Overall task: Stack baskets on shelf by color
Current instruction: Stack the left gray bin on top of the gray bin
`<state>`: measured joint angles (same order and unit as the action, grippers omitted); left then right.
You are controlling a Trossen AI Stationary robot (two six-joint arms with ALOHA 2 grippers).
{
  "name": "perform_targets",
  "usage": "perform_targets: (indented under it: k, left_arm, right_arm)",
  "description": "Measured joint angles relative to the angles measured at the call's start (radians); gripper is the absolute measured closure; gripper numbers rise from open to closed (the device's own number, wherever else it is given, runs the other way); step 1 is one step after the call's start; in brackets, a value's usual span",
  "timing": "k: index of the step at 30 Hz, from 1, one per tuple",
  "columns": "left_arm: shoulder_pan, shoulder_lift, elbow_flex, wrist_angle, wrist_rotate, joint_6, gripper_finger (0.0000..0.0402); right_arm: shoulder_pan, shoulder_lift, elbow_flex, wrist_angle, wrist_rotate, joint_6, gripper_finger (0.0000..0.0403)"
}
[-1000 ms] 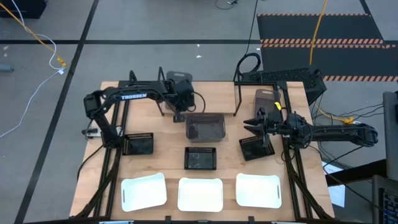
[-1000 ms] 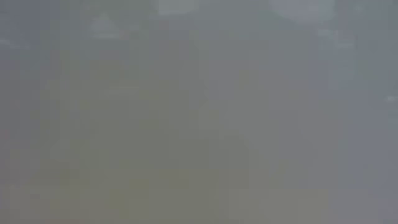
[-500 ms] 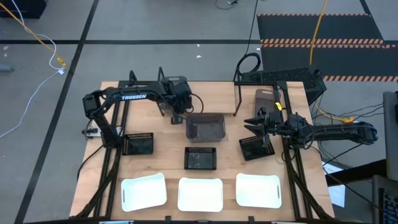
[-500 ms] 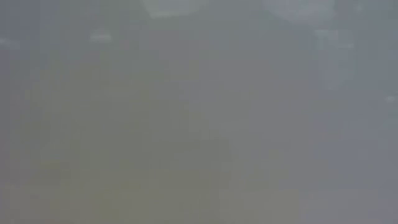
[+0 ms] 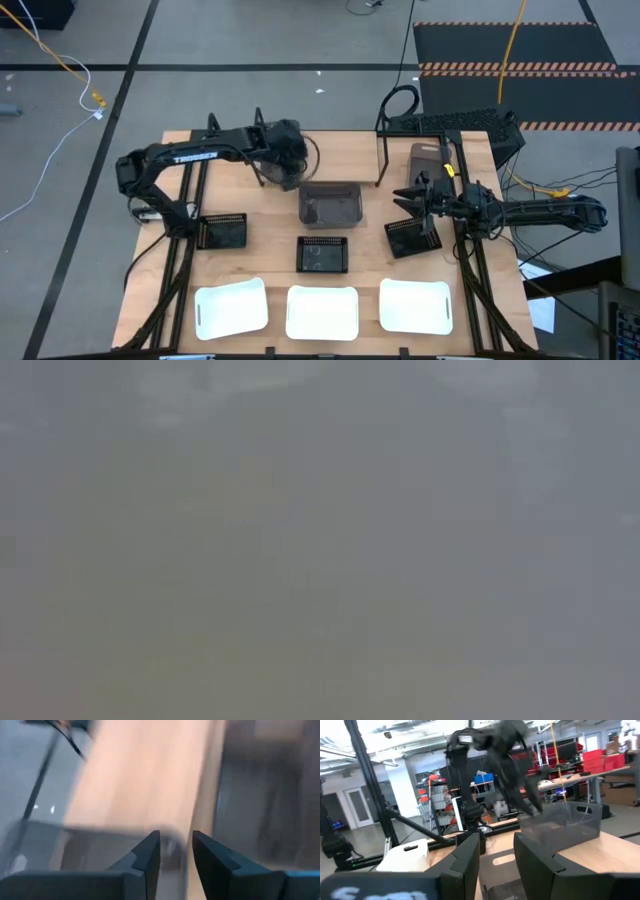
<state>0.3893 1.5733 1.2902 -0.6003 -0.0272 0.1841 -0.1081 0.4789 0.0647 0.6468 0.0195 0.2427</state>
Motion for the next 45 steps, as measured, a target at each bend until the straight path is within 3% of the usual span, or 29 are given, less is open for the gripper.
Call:
perform_targets:
  k: [3,10,15,18,23,29,33,45]
  left_arm:
    - [-0.032,-0.023,0.005,0.210,0.003,-0.336,0.0272]
    - [-0.134,0.019,0.004,0.400,-0.016,-0.436,0.0268]
    - [-0.243,0.201,0.002,0.678,-0.087,-0.591,0.0268]
    - [-0.274,0.309,0.030,0.760,-0.103,-0.680,0.0268]
    - [-0.299,0.454,0.136,0.703,-0.153,-0.753,0.0268]
    - [-0.308,0.564,0.280,0.498,-0.184,-0.767,0.0268]
    - [-0.306,0.580,0.325,0.417,-0.187,-0.769,0.0268]
    - [-0.317,0.516,0.326,0.396,-0.199,-0.764,0.0268]
  right_arm:
    - [0.000,0.000,0.000,0.000,0.079,0.005,0.0289]
    - [0.000,0.011,0.000,-0.009,0.108,0.050,0.0289]
    - [0.000,0.019,0.000,-0.008,0.136,0.065,0.0289]
    - [0.000,0.026,0.000,-0.008,0.139,0.100,0.0289]
    - [0.000,0.028,-0.006,-0.009,0.140,0.125,0.0289]
    - [0.000,0.028,-0.009,-0.008,0.138,0.154,0.0289]
    - [0.001,0.028,-0.010,-0.009,0.138,0.161,0.0289]
    - [0.022,0.029,-0.010,-0.053,0.137,0.159,0.0289]
